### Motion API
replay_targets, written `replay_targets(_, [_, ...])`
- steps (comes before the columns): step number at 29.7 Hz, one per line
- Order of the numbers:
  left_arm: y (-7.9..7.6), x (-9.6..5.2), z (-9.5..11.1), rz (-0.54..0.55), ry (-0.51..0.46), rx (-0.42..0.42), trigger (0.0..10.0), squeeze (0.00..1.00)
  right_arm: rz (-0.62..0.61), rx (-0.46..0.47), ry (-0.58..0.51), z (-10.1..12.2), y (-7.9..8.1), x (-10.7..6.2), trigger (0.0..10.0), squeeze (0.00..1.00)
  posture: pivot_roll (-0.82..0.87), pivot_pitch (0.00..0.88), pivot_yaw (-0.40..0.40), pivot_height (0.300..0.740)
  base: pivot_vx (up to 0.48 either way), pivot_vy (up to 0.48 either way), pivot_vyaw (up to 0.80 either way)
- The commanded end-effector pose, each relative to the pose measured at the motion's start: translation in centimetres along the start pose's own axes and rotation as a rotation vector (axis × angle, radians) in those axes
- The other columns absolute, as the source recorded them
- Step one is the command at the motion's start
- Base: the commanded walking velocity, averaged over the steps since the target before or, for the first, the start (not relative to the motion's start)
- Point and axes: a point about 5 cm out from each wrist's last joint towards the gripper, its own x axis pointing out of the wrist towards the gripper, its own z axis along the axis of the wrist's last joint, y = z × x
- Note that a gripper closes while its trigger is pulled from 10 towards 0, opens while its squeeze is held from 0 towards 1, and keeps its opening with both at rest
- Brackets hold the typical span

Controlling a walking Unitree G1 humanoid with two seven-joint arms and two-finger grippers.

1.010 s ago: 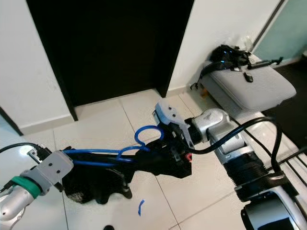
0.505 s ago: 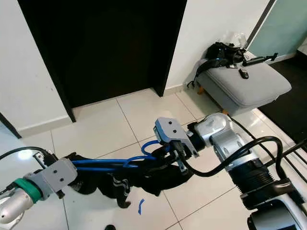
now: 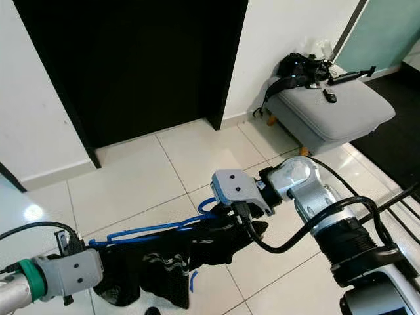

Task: Hang hanger

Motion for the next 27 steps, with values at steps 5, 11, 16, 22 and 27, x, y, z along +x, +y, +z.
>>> replay_targets(5, [1.0,-0.1,-1.3,-0.040,0.071,0.055,10.0,0.00,0.076,-0.042,0.082,-0.9,0.9,0.7,10.0,0.00,-0.04,0.232,0.050,0.740,0.000,0.000,0.00])
replay_targets(11, [2.3,-0.1,-0.9,-0.016,0.056,0.051,10.0,0.00,0.100,-0.057,0.100,-1.3,1.2,1.4,10.0,0.00,-0.04,0.233,0.050,0.740,0.000,0.000,0.00])
replay_targets(16, [2.2,-0.7,-0.5,-0.053,0.045,0.060,10.0,0.00,0.099,-0.063,0.143,-2.1,1.1,1.7,10.0,0.00,-0.03,0.236,0.049,0.740,0.000,0.000,0.00])
replay_targets(22, [1.7,-1.0,-0.7,-0.087,0.056,0.064,10.0,0.00,0.059,-0.071,0.167,-2.4,0.7,1.3,10.0,0.00,-0.02,0.237,0.047,0.740,0.000,0.000,0.00])
replay_targets(27, [0.5,-1.3,-1.2,-0.137,0.077,0.058,10.0,0.00,-0.042,-0.079,0.161,-2.1,-0.6,0.5,10.0,0.00,-0.03,0.238,0.048,0.740,0.000,0.000,0.00])
